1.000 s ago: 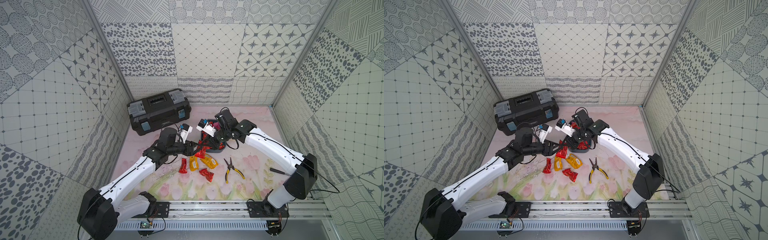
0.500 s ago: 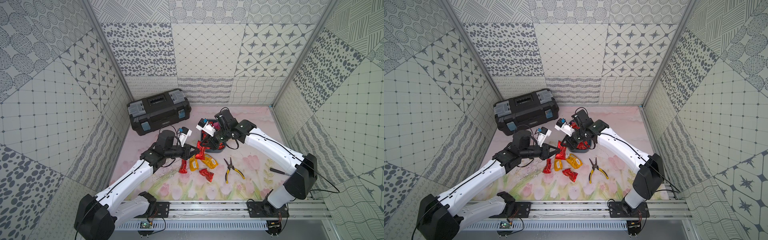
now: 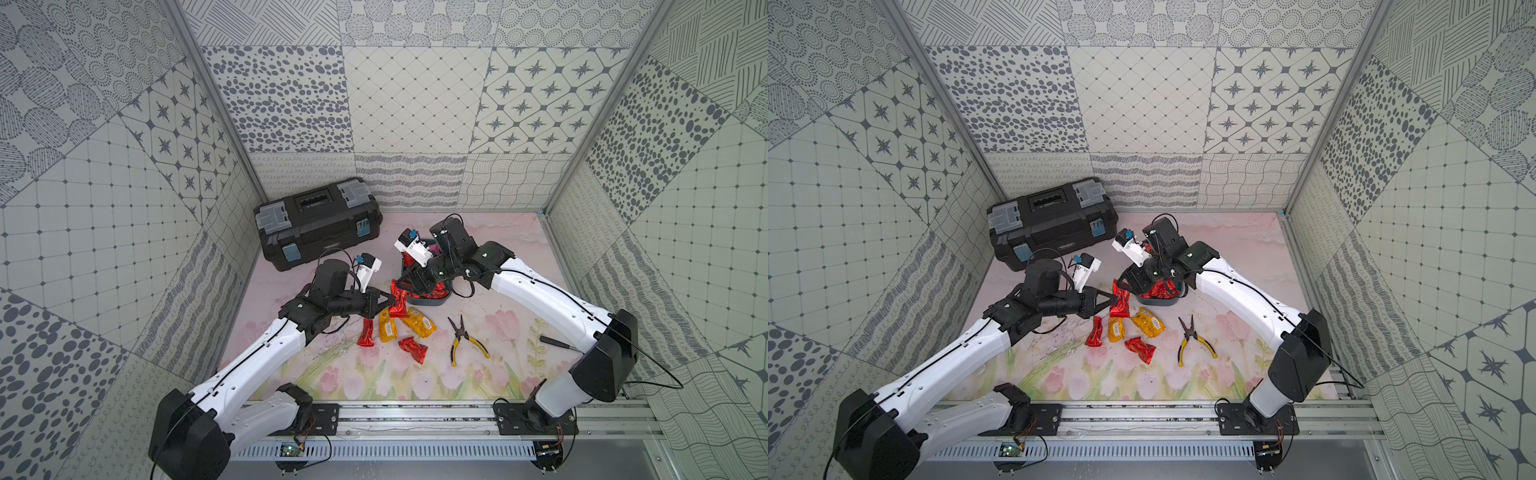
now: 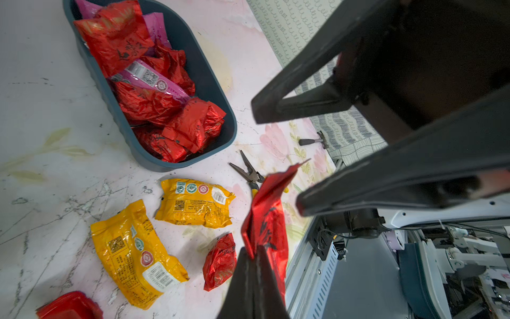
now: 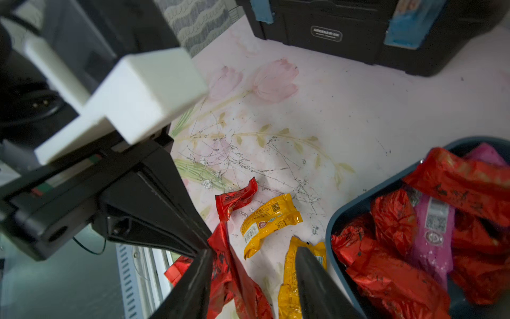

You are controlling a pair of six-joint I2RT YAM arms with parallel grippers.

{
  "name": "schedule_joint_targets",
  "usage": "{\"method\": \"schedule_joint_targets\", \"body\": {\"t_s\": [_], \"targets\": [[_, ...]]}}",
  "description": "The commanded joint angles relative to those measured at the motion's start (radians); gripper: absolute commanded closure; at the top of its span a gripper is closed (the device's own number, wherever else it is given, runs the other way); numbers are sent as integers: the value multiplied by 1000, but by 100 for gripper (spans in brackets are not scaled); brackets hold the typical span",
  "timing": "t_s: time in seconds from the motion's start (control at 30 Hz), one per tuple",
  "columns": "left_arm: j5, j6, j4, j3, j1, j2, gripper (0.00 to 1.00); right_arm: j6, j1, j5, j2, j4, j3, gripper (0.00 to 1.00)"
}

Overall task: Take the tea bags out of the storage box
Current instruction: Pick up the tea bag from the storage box, then place the tea bag at the center of the board.

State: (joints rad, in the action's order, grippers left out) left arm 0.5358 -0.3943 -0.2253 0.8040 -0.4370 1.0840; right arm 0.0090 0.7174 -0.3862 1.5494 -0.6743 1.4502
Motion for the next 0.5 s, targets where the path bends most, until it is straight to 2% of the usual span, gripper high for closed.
{"method": "schedule_joint_targets", "body": {"t_s": [0.0,0.17,0.33,0.47], "targets": [[-118,-20,-83,15,53,25,100,152,-55,92,-97,135,-95,39],[-129,-54,-30,2,108,105,100,233,-100,147,-167,186,-233,37],[-149,-12,-15,58,123,257,100,347,-138,253,-184,185,-328,37],[-160,-5,13,96,141,371,100,437,-201,254,-197,194,-403,39]]}}
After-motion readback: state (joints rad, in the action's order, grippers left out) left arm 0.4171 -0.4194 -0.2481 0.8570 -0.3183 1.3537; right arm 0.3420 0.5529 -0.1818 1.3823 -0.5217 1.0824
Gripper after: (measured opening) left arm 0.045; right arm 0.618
